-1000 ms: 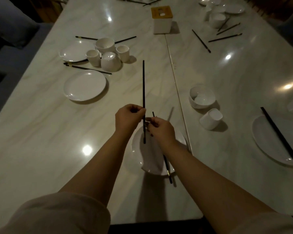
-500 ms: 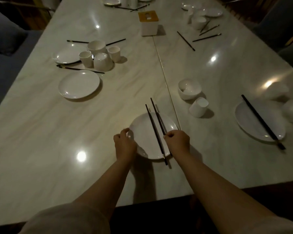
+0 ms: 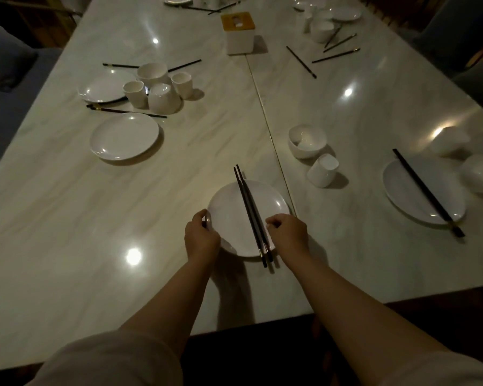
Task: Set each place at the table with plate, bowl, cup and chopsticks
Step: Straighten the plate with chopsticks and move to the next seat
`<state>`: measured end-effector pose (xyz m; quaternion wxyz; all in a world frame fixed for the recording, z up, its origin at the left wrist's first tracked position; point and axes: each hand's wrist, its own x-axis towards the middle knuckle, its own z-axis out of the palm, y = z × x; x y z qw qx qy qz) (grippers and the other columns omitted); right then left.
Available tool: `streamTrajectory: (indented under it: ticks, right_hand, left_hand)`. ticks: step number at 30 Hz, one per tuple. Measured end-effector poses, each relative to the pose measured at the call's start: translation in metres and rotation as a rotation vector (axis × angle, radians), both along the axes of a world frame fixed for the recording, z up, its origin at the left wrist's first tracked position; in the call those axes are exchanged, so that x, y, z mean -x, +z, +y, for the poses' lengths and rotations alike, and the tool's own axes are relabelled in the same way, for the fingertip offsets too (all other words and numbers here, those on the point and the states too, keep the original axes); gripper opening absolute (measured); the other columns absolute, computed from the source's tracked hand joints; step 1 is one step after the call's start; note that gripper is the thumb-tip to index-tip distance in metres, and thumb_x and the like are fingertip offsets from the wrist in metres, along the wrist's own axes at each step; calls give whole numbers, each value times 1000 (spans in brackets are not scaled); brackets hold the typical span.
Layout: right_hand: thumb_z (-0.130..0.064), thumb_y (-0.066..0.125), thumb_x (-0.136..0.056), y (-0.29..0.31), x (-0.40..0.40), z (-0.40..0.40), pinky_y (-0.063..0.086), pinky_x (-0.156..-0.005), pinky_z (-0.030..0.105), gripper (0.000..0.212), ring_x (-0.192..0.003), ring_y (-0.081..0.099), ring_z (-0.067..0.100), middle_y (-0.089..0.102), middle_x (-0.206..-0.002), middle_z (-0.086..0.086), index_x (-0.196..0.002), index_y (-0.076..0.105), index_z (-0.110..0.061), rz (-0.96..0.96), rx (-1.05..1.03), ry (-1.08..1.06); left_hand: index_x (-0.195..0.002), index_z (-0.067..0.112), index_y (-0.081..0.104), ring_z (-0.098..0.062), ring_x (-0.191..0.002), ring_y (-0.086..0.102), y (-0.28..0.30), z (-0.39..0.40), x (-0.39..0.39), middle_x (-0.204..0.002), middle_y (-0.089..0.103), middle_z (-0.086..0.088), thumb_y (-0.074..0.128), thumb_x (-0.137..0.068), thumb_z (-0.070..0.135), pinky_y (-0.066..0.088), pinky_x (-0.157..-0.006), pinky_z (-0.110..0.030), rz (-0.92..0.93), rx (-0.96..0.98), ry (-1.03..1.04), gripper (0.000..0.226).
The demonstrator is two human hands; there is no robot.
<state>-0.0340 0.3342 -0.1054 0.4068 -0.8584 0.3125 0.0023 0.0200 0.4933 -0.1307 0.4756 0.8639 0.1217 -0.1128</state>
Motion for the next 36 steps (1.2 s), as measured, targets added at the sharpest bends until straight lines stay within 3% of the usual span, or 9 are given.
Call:
streamTrajectory:
  ticks: [4, 6, 8, 13, 19, 23, 27, 29, 36]
  right_hand:
    - [-1, 60, -87, -7, -2, -3, 52, -88, 23, 21, -109, 49, 18, 44, -123, 3, -101, 70, -14, -17, 58, -119]
    - [1, 57, -88, -9, -3, -4, 47, -65, 4, 25, -99, 52, 11, 52, -118, 1, -109, 65, -8, -20, -71, -130]
    - [3, 53, -89, -9, -5, -1, 39, -51, 2, 28, -88, 54, 7, 59, -100, -8, -116, 60, -4, -15, -152, -129]
    - [6, 44, -91, -18, -8, 11, 39, -65, 14, 28, -70, 50, 0, 49, -79, -19, -113, 60, -3, -2, -254, -163]
    - [-2, 51, -89, -17, -6, 22, 41, -76, 17, 27, -103, 57, 21, 56, -106, 2, -111, 65, -8, 2, -194, -42]
    - [0, 57, -87, -21, -2, 27, 43, -60, 8, 24, -103, 58, 20, 53, -103, -8, -109, 63, -8, -4, -203, -55]
    - [-5, 63, -86, -18, 1, 32, 46, -98, 30, 21, -133, 32, 19, 32, -141, -2, -101, 69, -18, 12, -69, 3]
    - [-7, 61, -88, -12, 4, 31, 44, -104, 38, 21, -137, 25, 19, 26, -148, -2, -91, 72, -24, 11, -6, 46]
    - [-7, 61, -88, 9, -4, 10, 38, -86, 18, 17, -120, 47, 17, 48, -126, 1, -88, 72, -19, -93, -33, 27]
  left_hand:
    - [-139, 16, 46, -34, -114, 55, 0, 6, -3, -129, 54, -13, 54, -89, 5, 49, -96, -48, -6, -7, 15, 52]
    - [-139, 15, 46, -34, -115, 56, 2, 9, -4, -130, 56, -14, 53, -91, 8, 49, -97, -50, -12, -9, 27, 50]
    - [-139, 14, 46, -35, -116, 56, 3, 13, -6, -131, 56, -14, 52, -93, 11, 48, -97, -50, -20, -11, 38, 47]
    - [-139, 17, 48, -33, -114, 56, 1, 27, -10, -130, 57, -13, 44, -99, 18, 51, -92, -42, -45, -55, 78, 40]
    - [-135, 17, 53, -32, -111, 59, -2, 39, -10, -127, 60, -12, 43, -99, 18, 49, -86, -36, -71, -74, 117, 37]
    - [-135, 15, 53, -31, -118, 55, 0, 38, -6, -133, 52, -13, 46, -97, 24, 49, -96, -38, -61, -49, 116, 40]
    - [-132, 13, 54, -23, -131, 40, 10, 31, 1, -140, 39, -9, 54, -93, 16, 34, -99, -23, -143, -98, 87, 40]
    - [-123, 14, 61, -20, -127, 42, 15, 26, 3, -135, 42, -7, 55, -89, 8, 33, -95, -19, -194, -110, 48, 35]
    - [-105, 20, 69, -15, -109, 55, 28, -12, -9, -118, 60, -1, 56, -89, 7, 40, -87, -19, -243, -33, -116, 25]
